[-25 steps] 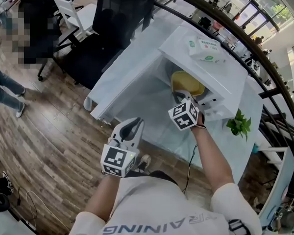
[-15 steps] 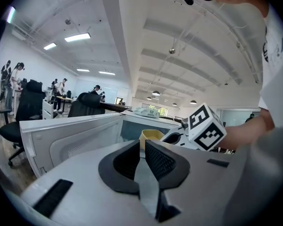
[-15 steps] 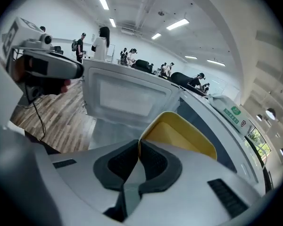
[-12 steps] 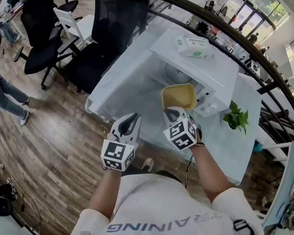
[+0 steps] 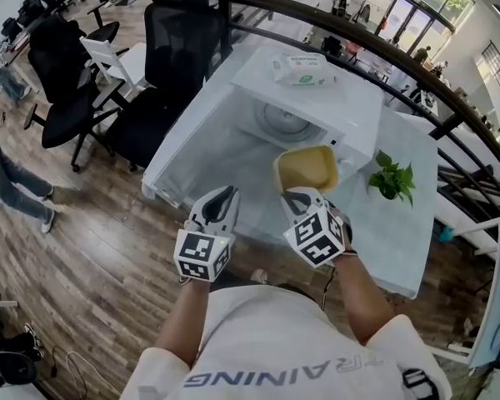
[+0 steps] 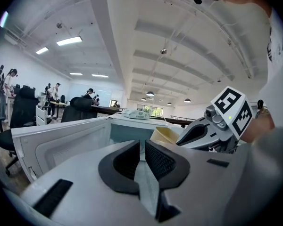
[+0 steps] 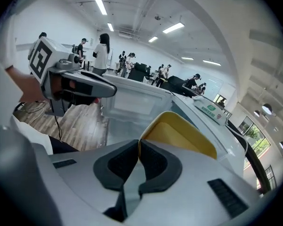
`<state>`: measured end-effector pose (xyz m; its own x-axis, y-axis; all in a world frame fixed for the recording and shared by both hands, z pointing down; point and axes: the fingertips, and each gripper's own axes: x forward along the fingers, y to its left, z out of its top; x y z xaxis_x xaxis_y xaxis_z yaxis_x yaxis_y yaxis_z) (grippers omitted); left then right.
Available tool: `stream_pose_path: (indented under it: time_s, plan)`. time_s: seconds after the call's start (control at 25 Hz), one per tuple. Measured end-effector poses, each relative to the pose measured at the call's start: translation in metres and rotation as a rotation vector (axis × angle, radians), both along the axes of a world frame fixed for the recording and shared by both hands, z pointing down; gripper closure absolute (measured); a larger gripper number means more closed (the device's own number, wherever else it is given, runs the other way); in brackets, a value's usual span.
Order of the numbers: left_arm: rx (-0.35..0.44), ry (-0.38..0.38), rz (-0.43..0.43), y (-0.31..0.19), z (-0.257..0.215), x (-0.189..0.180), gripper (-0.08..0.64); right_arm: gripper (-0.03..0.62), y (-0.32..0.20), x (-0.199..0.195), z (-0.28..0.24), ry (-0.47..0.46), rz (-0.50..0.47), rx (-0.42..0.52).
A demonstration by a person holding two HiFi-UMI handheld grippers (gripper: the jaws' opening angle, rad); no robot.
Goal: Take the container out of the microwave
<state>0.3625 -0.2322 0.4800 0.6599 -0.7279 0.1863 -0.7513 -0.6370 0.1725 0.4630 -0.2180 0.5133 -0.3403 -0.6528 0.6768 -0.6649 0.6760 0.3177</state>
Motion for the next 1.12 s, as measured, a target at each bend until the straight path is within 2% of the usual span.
stream_pose_path:
  time_s: [0.44,1.12]
  plan:
    - [0.008,-0.003,0.031,0.012,-0.006,0.014,0.5,0.558,0.005,0.012,-0.028,-0.031,0.029,0.068]
    - [0.007,0.007,0.04,0.021,-0.008,0.018,0.5,0.558,0.013,0.01,-0.031,-0.025,0.015,0.077]
